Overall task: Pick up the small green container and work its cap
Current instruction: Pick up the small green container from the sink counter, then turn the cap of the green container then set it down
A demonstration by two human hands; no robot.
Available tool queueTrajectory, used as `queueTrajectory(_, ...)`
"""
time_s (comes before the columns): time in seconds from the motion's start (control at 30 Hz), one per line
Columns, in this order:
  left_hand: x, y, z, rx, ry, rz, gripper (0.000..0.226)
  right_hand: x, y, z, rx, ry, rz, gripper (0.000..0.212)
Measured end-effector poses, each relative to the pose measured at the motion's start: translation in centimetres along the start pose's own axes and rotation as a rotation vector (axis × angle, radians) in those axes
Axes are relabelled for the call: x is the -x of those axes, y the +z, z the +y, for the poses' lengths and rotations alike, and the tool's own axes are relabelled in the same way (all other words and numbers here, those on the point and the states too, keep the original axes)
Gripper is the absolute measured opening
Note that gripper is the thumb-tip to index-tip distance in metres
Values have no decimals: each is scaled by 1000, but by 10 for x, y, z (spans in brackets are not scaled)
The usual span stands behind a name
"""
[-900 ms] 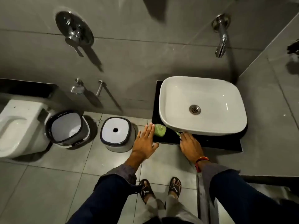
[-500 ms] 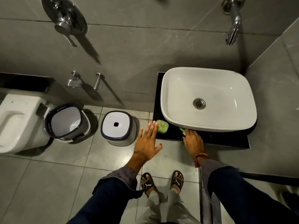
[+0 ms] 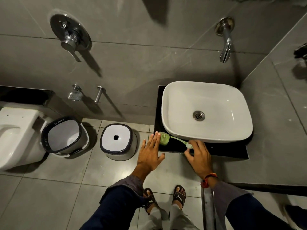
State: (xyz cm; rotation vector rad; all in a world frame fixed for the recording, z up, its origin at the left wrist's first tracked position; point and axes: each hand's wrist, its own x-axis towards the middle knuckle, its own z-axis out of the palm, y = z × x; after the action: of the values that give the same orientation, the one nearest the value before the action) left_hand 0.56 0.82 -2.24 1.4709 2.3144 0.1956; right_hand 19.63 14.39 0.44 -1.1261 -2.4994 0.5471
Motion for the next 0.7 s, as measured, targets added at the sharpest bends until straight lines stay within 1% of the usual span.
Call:
queueTrajectory(0.13, 3, -8, 4, 55, -3, -12, 88, -3, -20, -18, -74, -126, 106, 24)
queueTrajectory(0.3, 7, -12, 2, 115, -5, -24, 87, -20, -31, -44, -107, -224, 140, 25)
queueTrajectory(0.5, 5, -12, 2, 117, -11, -22, 88, -31, -28, -52, -48, -255, 16, 31)
queueTrajectory(0.7, 6, -10, 3, 126, -17, -17, 88, -49, -19, -62, -68, -294, -147, 27)
